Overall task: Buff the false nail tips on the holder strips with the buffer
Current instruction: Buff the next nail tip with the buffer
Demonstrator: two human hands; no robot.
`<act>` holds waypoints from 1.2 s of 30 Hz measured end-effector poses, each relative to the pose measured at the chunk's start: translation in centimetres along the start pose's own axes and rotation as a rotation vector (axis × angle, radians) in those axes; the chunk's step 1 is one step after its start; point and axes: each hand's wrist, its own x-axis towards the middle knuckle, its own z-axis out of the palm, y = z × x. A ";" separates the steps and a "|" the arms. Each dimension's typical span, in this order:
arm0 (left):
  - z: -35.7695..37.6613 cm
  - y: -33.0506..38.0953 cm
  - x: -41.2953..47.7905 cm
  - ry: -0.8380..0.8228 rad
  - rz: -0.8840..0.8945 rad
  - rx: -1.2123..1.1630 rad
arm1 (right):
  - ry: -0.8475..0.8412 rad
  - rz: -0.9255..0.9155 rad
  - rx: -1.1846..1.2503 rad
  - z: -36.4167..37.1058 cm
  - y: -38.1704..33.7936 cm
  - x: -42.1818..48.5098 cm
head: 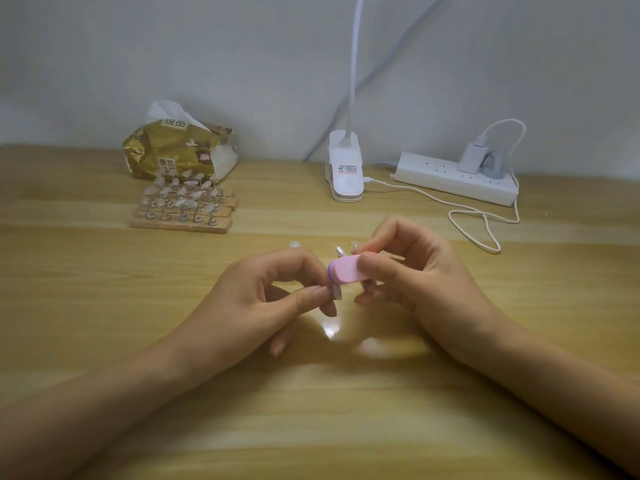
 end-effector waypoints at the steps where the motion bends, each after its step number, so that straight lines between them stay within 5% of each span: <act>1: 0.0 0.0 0.0 -0.002 0.003 0.000 | -0.030 0.003 -0.006 0.2 0.1 -0.1; 36: 0.0 0.0 0.0 0.016 -0.011 0.005 | -0.001 0.001 -0.045 0.1 -0.2 0.0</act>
